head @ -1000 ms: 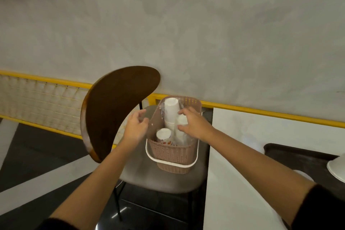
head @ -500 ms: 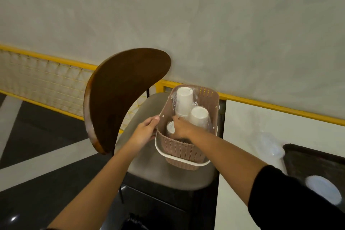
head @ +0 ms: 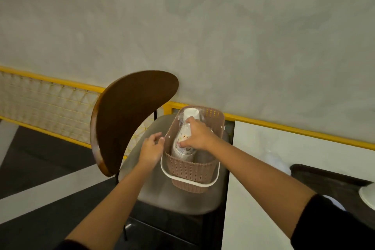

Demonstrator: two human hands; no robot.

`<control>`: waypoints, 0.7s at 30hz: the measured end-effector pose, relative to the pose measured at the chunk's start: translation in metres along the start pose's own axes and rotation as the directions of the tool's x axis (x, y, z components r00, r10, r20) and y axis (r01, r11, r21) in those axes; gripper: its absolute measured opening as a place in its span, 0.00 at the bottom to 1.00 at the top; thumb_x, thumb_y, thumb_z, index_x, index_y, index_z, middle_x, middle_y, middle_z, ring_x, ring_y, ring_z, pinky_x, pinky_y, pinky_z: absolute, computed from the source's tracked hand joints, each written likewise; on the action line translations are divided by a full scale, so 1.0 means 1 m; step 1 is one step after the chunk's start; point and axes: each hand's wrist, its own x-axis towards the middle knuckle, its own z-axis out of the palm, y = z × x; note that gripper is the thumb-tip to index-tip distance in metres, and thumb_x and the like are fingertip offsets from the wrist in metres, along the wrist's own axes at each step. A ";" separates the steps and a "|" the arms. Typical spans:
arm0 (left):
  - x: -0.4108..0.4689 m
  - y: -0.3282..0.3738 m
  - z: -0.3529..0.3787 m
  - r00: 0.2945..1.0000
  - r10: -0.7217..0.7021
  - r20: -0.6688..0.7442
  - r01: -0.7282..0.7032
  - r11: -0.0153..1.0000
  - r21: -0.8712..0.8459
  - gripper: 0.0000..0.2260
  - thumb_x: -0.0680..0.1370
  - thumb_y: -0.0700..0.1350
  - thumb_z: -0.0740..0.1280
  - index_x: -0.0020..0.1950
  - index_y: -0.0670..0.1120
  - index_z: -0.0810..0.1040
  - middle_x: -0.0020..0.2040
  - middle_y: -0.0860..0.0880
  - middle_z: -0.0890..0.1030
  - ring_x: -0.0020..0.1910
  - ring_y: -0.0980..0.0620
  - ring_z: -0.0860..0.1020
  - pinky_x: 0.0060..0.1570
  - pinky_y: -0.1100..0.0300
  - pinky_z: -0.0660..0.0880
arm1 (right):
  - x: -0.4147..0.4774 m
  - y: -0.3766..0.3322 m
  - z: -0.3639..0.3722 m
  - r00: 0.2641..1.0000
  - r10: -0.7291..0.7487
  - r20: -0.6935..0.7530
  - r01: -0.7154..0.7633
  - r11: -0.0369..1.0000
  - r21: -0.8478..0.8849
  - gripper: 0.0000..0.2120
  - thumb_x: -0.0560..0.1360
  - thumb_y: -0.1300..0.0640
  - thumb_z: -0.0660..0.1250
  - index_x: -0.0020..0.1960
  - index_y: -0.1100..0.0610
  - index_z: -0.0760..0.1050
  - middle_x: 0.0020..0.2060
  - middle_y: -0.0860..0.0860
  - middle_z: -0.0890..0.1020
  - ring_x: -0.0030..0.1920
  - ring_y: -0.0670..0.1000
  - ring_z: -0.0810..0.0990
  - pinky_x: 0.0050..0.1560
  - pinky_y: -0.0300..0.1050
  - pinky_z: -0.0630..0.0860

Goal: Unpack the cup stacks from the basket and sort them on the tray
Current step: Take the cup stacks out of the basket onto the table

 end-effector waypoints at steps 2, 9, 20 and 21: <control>-0.007 0.012 -0.003 0.998 0.017 -0.057 -0.019 0.999 -0.037 0.16 0.79 0.46 0.60 0.67 0.45 0.70 0.67 0.45 0.71 0.65 0.46 0.71 0.65 0.51 0.67 | -0.012 -0.005 -0.021 0.997 -0.002 -0.081 0.004 1.000 0.023 0.37 0.66 0.51 0.75 0.67 0.58 0.61 0.64 0.57 0.70 0.64 0.59 0.70 0.60 0.51 0.71; -0.048 0.066 0.006 0.981 0.171 -0.089 -0.180 0.977 -0.112 0.15 0.80 0.47 0.58 0.64 0.44 0.73 0.60 0.49 0.74 0.56 0.53 0.71 0.55 0.59 0.67 | -0.081 -0.002 -0.102 0.933 0.065 -0.353 0.015 0.975 0.220 0.36 0.66 0.54 0.76 0.67 0.58 0.62 0.64 0.56 0.71 0.63 0.56 0.71 0.58 0.43 0.68; -0.091 0.084 0.062 0.956 0.286 0.066 -0.280 0.956 -0.090 0.14 0.80 0.47 0.58 0.60 0.44 0.77 0.57 0.50 0.76 0.56 0.55 0.71 0.52 0.66 0.62 | -0.194 0.074 -0.129 0.814 0.325 -0.481 -0.108 0.899 0.424 0.34 0.67 0.55 0.75 0.67 0.58 0.62 0.62 0.54 0.73 0.55 0.51 0.73 0.48 0.37 0.70; -0.094 0.085 0.067 0.952 0.297 0.071 -0.290 0.953 -0.087 0.14 0.80 0.47 0.58 0.61 0.44 0.77 0.58 0.49 0.76 0.56 0.55 0.71 0.50 0.69 0.64 | -0.199 0.082 -0.125 0.807 0.349 -0.477 -0.134 0.894 0.427 0.34 0.67 0.55 0.75 0.67 0.58 0.62 0.62 0.55 0.73 0.57 0.53 0.74 0.49 0.39 0.70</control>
